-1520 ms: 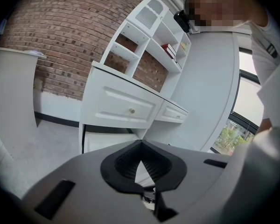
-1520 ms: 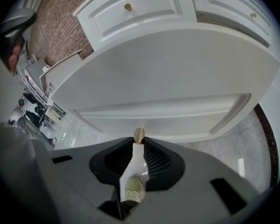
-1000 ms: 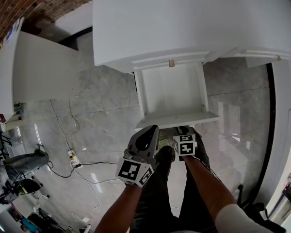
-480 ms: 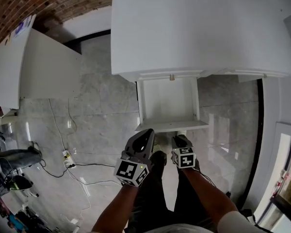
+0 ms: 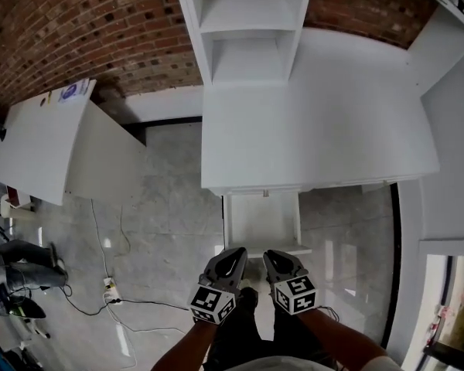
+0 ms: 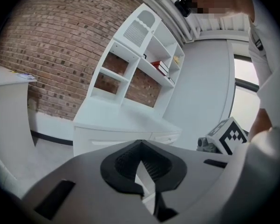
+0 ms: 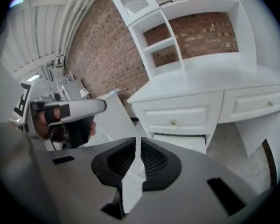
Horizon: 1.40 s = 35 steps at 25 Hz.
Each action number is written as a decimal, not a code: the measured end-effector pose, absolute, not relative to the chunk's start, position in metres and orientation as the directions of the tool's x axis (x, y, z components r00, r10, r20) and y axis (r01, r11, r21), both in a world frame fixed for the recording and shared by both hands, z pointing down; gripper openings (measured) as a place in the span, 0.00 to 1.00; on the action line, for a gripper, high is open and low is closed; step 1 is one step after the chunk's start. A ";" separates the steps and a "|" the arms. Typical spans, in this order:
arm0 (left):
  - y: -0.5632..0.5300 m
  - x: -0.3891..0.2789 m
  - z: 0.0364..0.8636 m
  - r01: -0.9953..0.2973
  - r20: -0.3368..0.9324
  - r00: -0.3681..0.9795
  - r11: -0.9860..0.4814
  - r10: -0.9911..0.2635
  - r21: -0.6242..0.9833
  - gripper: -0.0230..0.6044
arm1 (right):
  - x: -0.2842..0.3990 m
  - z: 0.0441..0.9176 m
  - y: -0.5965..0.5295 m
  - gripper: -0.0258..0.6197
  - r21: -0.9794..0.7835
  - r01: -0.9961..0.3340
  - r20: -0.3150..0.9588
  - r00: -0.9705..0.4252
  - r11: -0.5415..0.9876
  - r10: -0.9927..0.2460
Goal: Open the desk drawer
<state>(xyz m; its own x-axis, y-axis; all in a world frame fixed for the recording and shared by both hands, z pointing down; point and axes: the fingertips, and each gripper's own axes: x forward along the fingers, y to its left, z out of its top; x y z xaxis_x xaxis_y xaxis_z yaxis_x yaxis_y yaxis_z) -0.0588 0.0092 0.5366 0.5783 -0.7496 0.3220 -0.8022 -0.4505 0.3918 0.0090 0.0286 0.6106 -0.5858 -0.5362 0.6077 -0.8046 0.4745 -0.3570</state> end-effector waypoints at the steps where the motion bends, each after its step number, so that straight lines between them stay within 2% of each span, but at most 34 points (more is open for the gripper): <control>1: 0.008 -0.058 0.527 -0.800 0.317 0.580 -0.451 -0.750 0.397 0.06 | 0.007 0.593 0.024 0.11 -0.358 -0.799 0.590 -0.595 0.483 -0.546; 11: -0.017 -0.043 0.395 -0.775 0.215 0.609 -0.514 -0.764 0.368 0.06 | -0.005 0.433 -0.016 0.11 -0.348 -0.740 0.425 -0.671 0.575 -0.607; 19: -0.055 -0.044 0.320 -0.811 0.151 0.553 -0.488 -0.819 0.323 0.06 | -0.006 0.343 -0.066 0.10 -0.294 -0.687 0.301 -0.726 0.664 -0.618; 28: -0.085 -0.039 0.257 -0.836 0.102 0.505 -0.457 -0.857 0.302 0.06 | -0.002 0.277 -0.100 0.09 -0.256 -0.622 0.206 -0.783 0.740 -0.586; 35: -0.099 -0.030 0.229 -0.845 0.081 0.486 -0.443 -0.870 0.300 0.06 | 0.004 0.249 -0.113 0.07 -0.235 -0.590 0.179 -0.807 0.772 -0.563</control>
<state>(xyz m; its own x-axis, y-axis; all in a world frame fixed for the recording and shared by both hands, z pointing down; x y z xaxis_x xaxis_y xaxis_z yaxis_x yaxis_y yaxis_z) -0.0297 -0.0991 0.2287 0.4858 -0.8703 0.0811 -0.8446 -0.4435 0.2998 0.0037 -0.1132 0.2490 -0.8070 -0.5627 0.1790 -0.5905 0.7721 -0.2349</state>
